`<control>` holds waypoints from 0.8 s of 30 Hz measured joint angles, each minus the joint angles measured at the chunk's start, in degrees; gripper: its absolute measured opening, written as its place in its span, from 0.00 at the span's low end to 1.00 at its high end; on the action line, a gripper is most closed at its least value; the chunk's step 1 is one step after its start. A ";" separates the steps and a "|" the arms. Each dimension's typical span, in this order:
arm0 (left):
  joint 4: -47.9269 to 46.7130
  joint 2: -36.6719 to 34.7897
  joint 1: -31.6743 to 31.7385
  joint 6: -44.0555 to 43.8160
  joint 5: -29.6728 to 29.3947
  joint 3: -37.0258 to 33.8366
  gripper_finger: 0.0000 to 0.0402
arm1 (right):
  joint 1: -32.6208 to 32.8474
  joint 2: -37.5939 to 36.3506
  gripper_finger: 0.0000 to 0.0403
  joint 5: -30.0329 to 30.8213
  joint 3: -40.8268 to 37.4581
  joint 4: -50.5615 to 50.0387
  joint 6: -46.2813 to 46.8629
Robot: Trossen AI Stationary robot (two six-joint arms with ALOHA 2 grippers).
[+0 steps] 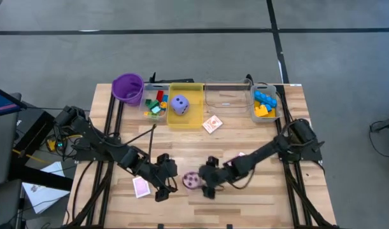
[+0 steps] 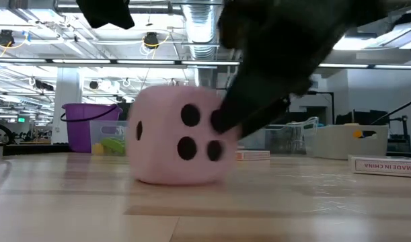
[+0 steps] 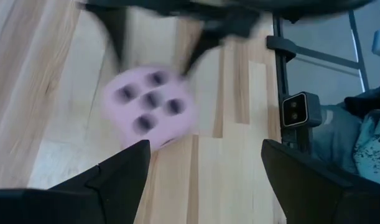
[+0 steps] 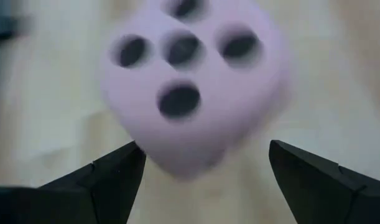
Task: Pick & Place Toys
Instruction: Move the pink dice to the center of the table
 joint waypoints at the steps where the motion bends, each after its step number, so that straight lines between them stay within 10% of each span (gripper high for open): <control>1: -0.01 0.00 0.00 0.00 0.00 0.00 0.75 | -0.97 0.55 0.83 2.27 0.69 -1.31 0.67; 12: -5.27 0.00 -0.24 -0.02 0.00 0.00 0.75 | -5.46 -4.79 0.83 12.65 1.73 -2.84 -5.64; 24: -13.88 0.00 -0.22 -2.90 -3.26 0.00 0.75 | 4.29 -11.50 0.83 26.59 -4.59 -5.86 -3.48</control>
